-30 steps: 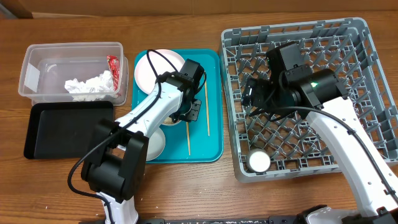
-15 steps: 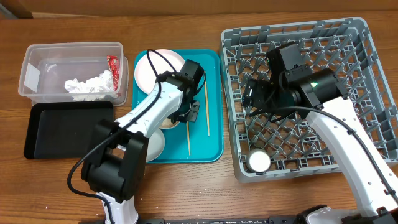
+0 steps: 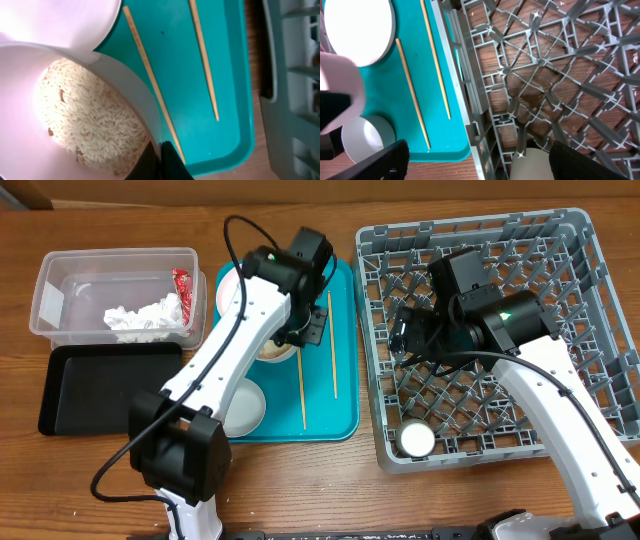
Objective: Sort waste into correct bins and load items into the dishwasher
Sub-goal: 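Carry the rice bowl over the black tray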
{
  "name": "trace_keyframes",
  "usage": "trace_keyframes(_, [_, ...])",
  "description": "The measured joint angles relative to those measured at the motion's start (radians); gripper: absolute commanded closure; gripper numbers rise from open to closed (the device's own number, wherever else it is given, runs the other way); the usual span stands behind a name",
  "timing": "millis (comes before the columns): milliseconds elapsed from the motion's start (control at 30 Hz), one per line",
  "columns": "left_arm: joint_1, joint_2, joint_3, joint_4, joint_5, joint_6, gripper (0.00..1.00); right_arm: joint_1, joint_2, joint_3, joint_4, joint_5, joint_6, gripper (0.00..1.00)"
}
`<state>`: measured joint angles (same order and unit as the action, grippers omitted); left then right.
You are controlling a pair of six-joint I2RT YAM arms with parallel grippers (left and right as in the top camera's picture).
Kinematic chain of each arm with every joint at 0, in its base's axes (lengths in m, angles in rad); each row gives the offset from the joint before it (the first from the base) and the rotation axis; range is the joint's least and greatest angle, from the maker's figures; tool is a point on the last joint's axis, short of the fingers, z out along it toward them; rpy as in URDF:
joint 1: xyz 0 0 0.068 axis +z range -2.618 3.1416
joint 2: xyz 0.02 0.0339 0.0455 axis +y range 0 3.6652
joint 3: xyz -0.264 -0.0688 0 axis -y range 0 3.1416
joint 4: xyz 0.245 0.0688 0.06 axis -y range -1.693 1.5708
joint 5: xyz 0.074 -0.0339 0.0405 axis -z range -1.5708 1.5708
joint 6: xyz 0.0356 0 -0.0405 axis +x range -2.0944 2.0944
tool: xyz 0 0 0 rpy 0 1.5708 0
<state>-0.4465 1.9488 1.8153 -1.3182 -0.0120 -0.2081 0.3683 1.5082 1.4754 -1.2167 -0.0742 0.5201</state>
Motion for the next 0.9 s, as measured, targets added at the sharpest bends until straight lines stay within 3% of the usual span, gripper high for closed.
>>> trace_keyframes(200, [0.075, 0.0, 0.117, -0.168, 0.029, 0.001, 0.96, 0.0, 0.0, 0.0, 0.0, 0.0, -0.012, 0.1])
trace_keyframes(433, [0.325, -0.037, 0.127, -0.26, 0.134, 0.071, 0.96, 0.0, 0.0, 0.0, 0.002, 0.0, -0.017, 0.1])
trace_keyframes(633, [0.556, -0.08, 0.109, -0.276, 0.309, 0.249, 0.96, 0.0, 0.0, 0.0, 0.013, 0.0, -0.02, 0.1])
trace_keyframes(900, [0.797, -0.086, -0.096, -0.2, 0.616, 0.49, 0.96, 0.0, 0.0, 0.0, 0.002, -0.001, -0.02, 0.1])
